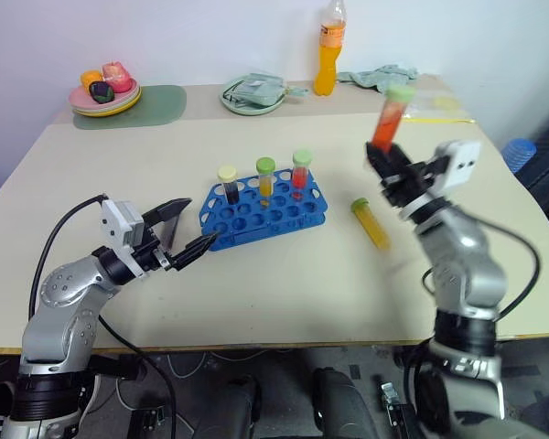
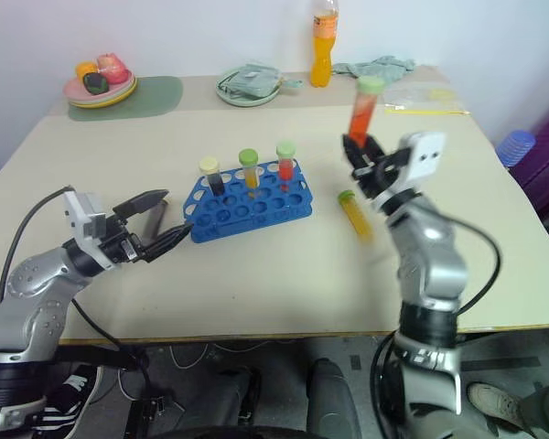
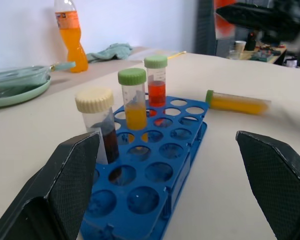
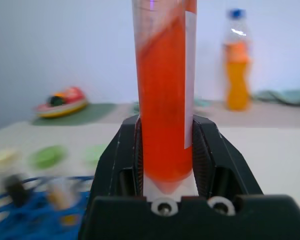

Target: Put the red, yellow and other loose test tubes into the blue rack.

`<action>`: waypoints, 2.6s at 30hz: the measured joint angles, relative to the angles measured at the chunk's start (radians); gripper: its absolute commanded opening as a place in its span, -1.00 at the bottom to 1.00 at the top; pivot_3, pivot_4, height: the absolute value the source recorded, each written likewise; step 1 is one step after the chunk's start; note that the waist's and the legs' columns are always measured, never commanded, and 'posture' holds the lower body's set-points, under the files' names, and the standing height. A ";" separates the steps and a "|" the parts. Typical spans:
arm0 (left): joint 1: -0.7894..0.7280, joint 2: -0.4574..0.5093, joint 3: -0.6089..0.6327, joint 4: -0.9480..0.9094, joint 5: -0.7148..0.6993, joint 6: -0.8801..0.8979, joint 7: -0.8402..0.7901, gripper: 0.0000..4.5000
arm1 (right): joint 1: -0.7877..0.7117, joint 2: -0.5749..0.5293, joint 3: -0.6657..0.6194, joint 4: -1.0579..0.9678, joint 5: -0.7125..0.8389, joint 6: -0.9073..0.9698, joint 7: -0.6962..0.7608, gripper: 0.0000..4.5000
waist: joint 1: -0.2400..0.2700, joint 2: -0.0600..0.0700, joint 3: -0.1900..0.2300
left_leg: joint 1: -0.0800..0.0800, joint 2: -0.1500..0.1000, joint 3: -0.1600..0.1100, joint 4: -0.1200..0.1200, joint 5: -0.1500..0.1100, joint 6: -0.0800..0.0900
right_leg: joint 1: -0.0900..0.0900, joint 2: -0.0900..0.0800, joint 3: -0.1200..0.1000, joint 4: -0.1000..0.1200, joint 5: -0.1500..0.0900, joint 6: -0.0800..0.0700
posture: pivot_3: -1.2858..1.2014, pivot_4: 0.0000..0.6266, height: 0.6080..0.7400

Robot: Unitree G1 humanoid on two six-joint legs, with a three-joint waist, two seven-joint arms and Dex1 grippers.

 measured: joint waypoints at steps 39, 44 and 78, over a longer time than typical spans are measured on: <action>0.021 0.019 0.007 -0.074 -0.013 0.063 0.042 1.00 | -0.064 0.069 0.268 0.529 -0.302 -0.451 -0.143 -0.63 | -0.003 0.000 0.000 | 0.009 0.011 0.006 -0.002 -0.001 -0.001 | 0.005 0.013 0.007 -0.002 0.003 -0.004 | 0.03 -0.52 1.00; 0.032 0.019 0.010 -0.071 -0.013 0.058 0.031 1.00 | -0.080 0.068 0.266 0.577 -0.317 -0.495 -0.157 -0.63 | -0.002 0.000 0.000 | 0.009 0.012 0.007 -0.002 -0.001 -0.001 | 0.005 0.013 0.007 -0.002 0.003 -0.005 | 0.03 -0.52 1.00; 0.041 0.002 0.025 -0.032 -0.008 -0.015 0.009 1.00 | -0.089 -0.059 0.281 0.178 -0.218 0.093 -0.051 0.98 | -0.001 0.000 0.000 | 0.008 0.014 0.007 -0.002 -0.003 0.001 | 0.003 0.015 0.008 -0.002 0.004 -0.006 | 0.03 -0.52 1.00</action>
